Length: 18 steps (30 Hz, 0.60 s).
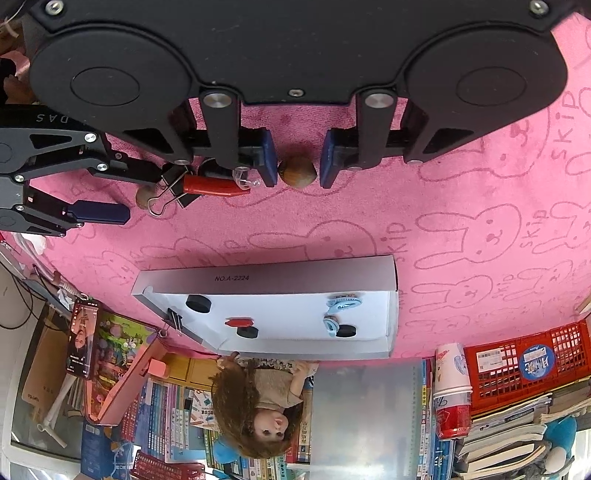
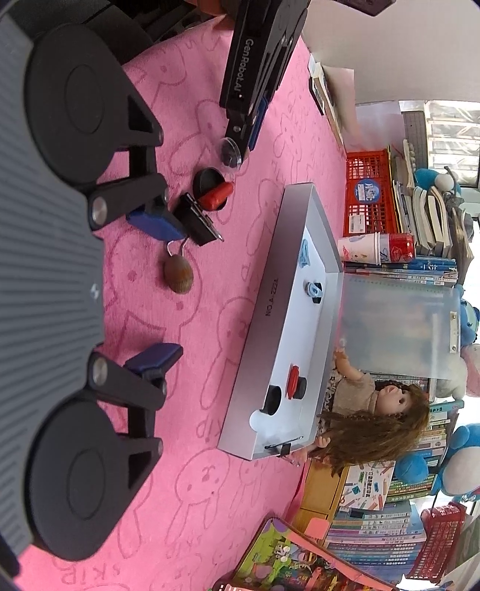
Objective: Organize rigid objects
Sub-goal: 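Grasp a brown nut with the left tool while the right tool grasps another nut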
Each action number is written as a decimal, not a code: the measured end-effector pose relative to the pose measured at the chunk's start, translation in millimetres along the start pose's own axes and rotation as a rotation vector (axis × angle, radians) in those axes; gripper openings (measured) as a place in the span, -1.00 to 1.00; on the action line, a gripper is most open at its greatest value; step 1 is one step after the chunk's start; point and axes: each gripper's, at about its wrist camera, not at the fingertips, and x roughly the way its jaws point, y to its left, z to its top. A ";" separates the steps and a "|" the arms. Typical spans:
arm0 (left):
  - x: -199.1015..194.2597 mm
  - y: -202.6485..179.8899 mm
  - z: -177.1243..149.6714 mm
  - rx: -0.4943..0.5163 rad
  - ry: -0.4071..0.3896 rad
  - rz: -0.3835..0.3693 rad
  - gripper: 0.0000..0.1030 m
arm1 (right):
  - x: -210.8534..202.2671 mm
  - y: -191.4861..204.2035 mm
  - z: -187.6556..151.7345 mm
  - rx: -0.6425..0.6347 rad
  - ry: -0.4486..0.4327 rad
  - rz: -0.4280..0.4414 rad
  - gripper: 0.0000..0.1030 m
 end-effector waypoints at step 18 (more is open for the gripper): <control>-0.5 0.9 0.1 -0.006 -0.002 0.002 -0.58 | -1.9 10.4 0.7 -0.028 -0.012 0.033 -0.27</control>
